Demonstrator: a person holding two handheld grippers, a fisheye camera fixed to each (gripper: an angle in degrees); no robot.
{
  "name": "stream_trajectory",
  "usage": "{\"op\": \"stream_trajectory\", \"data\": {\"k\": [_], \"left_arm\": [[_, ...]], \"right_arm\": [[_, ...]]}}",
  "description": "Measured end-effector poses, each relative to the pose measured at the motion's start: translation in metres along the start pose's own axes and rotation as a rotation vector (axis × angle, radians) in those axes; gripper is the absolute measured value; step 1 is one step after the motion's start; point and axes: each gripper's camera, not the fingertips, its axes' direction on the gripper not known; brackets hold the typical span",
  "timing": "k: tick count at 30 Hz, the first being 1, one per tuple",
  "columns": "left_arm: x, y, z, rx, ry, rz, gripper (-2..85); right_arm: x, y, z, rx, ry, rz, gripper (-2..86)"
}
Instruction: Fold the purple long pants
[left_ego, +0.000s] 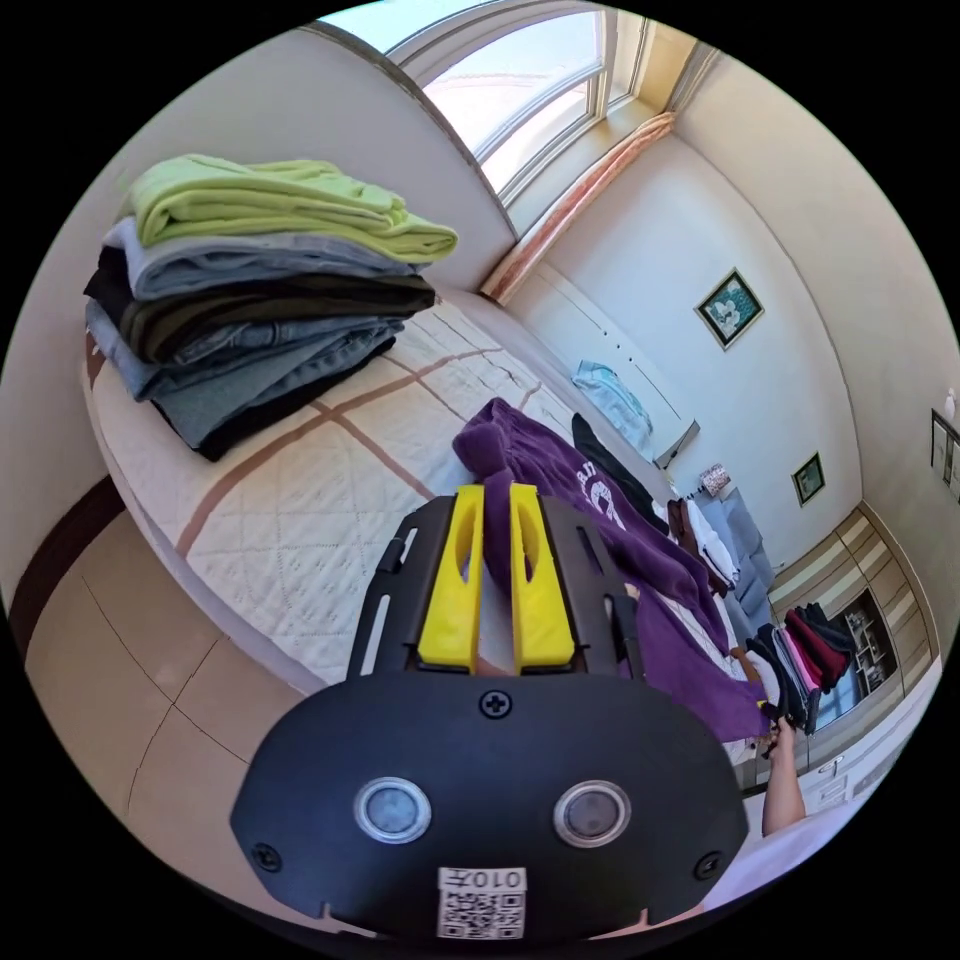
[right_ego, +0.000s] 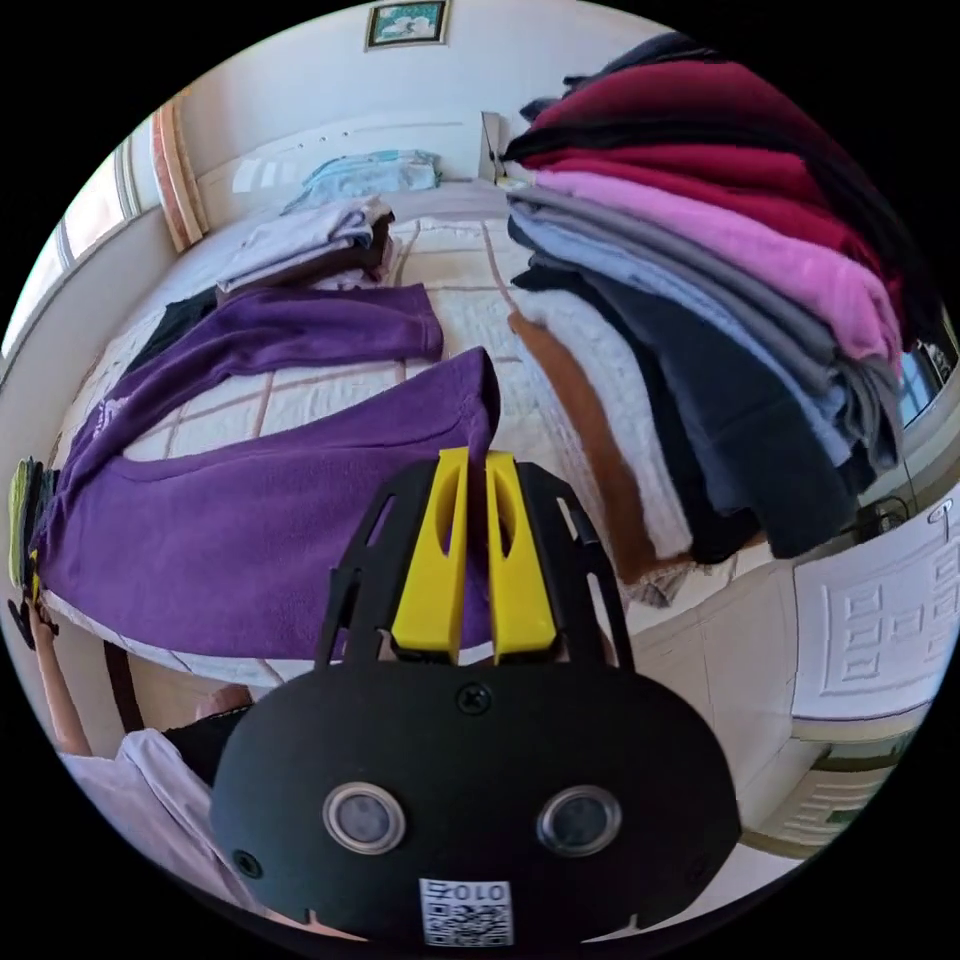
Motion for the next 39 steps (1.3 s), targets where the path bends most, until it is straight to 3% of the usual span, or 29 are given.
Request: {"op": "stream_trajectory", "data": {"k": [2,7,13,17,20,22,25,28,31,35,39], "left_arm": [[-0.006,0.000,-0.007,0.028,-0.017,-0.001,6.2],[-0.004,0.004,-0.006,0.065,-0.124,0.061,5.2],[-0.050,0.035,0.026,0.060,-0.131,-0.148,4.2],[-0.011,0.046,0.012,0.148,-0.255,0.029,3.9],[-0.053,0.041,0.042,0.063,-0.214,-0.025,3.9],[-0.096,0.051,0.075,-0.086,-0.068,-0.156,4.0],[-0.123,0.095,0.074,0.008,0.041,-0.262,3.9],[-0.092,0.128,0.044,0.135,-0.099,-0.156,3.2],[-0.028,0.124,0.025,0.186,-0.273,0.088,2.0],[0.060,0.103,0.043,0.182,0.010,0.320,1.2],[0.199,0.129,0.095,0.214,0.197,0.563,0.4]], "right_arm": [[-0.006,-0.003,0.025,-0.103,0.015,-0.029,4.4],[-0.006,0.006,0.022,-0.059,-0.041,-0.023,4.4],[0.000,0.004,0.040,-0.115,-0.051,-0.044,4.4],[0.002,0.012,0.042,-0.073,-0.053,-0.046,4.5],[0.002,0.015,0.047,-0.067,-0.063,-0.066,4.8],[0.008,0.022,0.049,-0.063,-0.098,-0.037,5.4],[0.014,0.042,0.038,-0.044,-0.073,0.003,6.3],[0.007,0.076,0.008,0.103,0.048,0.028,6.6],[-0.011,0.103,-0.016,0.226,0.158,0.004,6.1],[-0.024,0.114,-0.025,0.260,0.100,-0.046,4.8],[-0.030,0.133,-0.031,0.312,-0.162,-0.133,3.1]]}}
